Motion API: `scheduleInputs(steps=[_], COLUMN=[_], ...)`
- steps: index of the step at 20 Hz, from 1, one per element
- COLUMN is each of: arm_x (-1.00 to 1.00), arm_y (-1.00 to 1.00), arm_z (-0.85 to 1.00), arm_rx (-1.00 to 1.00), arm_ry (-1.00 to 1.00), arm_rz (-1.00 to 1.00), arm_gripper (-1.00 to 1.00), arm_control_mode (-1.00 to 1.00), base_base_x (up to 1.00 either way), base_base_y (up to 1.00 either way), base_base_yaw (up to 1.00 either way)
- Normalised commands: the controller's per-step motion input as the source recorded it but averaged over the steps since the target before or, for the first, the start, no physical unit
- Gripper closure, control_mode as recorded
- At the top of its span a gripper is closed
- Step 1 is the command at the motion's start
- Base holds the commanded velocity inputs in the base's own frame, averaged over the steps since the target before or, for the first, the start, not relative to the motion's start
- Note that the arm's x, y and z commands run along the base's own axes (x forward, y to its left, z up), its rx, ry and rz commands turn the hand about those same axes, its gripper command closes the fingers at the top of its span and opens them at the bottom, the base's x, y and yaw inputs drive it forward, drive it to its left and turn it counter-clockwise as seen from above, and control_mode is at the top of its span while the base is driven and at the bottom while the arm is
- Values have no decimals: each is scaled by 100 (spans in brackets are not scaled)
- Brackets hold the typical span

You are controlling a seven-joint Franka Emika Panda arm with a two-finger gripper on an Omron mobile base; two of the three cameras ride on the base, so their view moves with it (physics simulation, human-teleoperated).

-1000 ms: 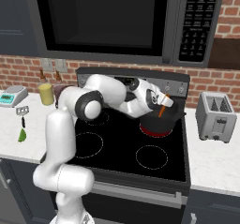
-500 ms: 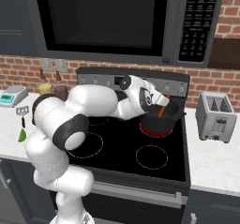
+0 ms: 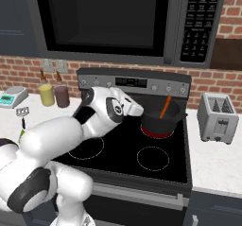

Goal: Put the carrot and lemon wedge in the pot. Retrieve the spatula and lightly stir the vegetables in the pot.

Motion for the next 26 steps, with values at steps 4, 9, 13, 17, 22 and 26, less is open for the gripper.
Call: scheduleInputs(steps=[4,9,13,17,22,26], arm_x=[-93,-82,-53,-36,-28,-32], arm_y=[66,53,68,69,78,99], arm_z=[94,100,99,95,70,-1], arm_rx=[4,13,18,27,25,11], arm_ry=[0,9,28,39,41,34], arm_rz=[0,3,10,13,14,18], arm_gripper=[-100,-100,-100,-100,-100,-100], arm_control_mode=[-100,-100,-100,-100,-100,-100], base_base_x=[0,0,0,0,0,0], base_base_y=[0,0,0,0,0,0], base_base_yaw=[0,0,0,0,0,0])
